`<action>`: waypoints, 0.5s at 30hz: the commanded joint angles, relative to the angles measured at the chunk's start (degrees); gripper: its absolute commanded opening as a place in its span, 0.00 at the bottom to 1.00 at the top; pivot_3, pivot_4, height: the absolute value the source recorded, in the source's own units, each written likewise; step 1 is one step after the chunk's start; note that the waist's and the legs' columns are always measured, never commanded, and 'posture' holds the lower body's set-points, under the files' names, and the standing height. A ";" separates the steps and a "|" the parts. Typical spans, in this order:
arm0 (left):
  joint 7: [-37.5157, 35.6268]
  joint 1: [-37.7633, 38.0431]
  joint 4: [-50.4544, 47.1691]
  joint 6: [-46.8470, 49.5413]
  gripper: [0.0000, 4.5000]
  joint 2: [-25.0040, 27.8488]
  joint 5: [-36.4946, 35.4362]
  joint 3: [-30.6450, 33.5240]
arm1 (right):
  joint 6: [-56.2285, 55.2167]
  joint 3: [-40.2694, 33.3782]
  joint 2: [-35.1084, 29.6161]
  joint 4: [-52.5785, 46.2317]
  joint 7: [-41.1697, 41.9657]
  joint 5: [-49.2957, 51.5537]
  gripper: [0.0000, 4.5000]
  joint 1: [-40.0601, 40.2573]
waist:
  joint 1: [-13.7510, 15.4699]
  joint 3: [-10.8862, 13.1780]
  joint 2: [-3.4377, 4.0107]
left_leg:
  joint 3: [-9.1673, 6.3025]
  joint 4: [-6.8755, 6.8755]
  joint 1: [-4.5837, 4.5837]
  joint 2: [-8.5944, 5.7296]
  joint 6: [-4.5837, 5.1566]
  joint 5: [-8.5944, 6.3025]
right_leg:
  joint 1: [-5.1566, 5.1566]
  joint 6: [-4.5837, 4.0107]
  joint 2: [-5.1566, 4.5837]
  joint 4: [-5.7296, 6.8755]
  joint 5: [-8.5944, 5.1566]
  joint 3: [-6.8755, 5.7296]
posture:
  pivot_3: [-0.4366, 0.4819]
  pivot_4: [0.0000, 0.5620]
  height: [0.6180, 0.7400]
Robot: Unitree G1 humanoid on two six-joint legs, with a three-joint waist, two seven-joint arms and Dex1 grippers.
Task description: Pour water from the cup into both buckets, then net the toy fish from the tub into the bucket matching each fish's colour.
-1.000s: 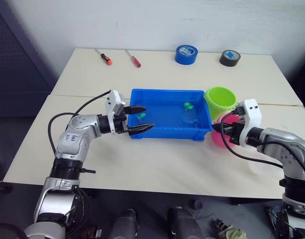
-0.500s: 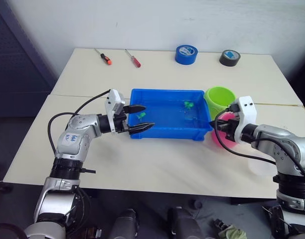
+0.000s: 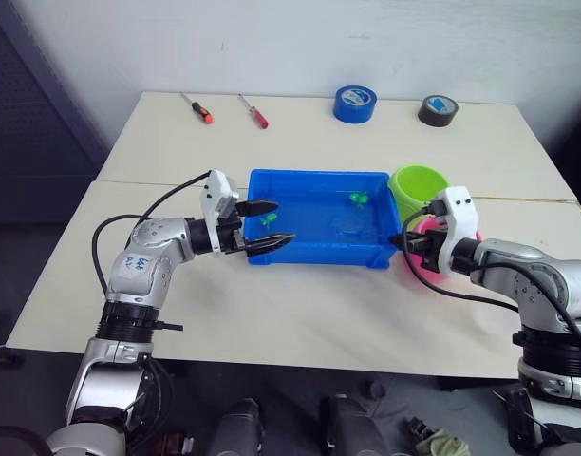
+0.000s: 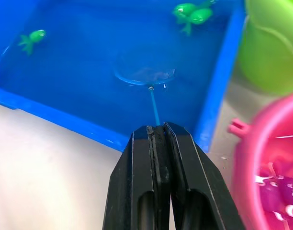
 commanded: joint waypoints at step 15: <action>0.29 -0.52 -2.19 -0.63 0.99 0.37 -0.89 1.15 | -8.68 0.92 -0.42 0.60 -2.88 -5.71 0.00 -1.41 | -0.04 0.00 0.00 | 0.02 -0.03 0.00 -0.02 0.00 0.00 | -0.02 0.00 0.00 -0.01 0.00 -0.01 | 0.48 0.27 1.00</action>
